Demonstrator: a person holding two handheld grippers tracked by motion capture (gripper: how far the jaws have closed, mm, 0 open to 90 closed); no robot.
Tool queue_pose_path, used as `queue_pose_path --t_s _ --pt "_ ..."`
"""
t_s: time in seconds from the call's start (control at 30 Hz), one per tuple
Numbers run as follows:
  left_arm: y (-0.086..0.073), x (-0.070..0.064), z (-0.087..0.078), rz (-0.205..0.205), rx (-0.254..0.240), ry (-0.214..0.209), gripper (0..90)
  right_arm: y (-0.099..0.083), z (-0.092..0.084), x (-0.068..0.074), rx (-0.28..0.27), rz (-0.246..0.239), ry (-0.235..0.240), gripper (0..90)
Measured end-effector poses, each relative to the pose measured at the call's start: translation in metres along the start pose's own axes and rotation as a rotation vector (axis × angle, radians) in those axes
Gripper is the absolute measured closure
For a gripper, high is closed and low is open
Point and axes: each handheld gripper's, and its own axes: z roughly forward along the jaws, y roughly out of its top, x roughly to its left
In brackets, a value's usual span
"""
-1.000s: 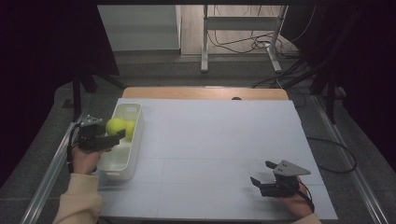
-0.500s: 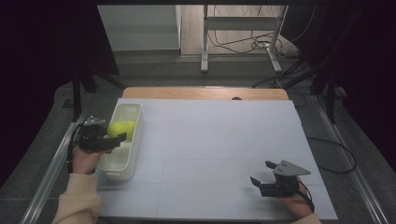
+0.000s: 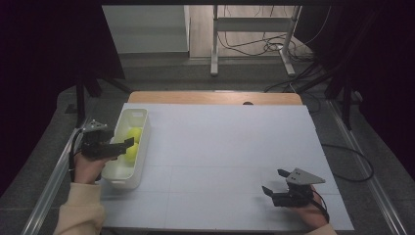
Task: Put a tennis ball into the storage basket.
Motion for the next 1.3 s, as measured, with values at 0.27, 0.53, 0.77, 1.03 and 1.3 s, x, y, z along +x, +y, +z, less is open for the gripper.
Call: queue_pose_path --t_s 0.27,0.53,0.77,1.03,1.3 --pt "0.003 -0.015 -0.010 0.020 -0.075 -0.065 12.4 0.000 0.001 -0.002 0.001 0.001 -0.002 14.6" --pt "0.001 -0.037 -0.008 0.052 -0.103 -0.155 12.3 0.000 0.002 -0.003 0.000 0.000 0.008 14.6" --pt "0.000 -0.056 -0.003 0.080 -0.120 -0.201 11.9 -0.001 0.000 -0.003 -0.005 0.006 0.012 14.6" --pt "-0.008 -0.082 0.003 0.113 -0.117 -0.258 11.7 -0.002 -0.002 -0.002 -0.001 -0.001 0.012 14.7" --pt "-0.023 -0.104 0.012 0.158 -0.106 -0.306 11.1 -0.003 -0.005 0.001 -0.004 -0.005 0.008 14.7"
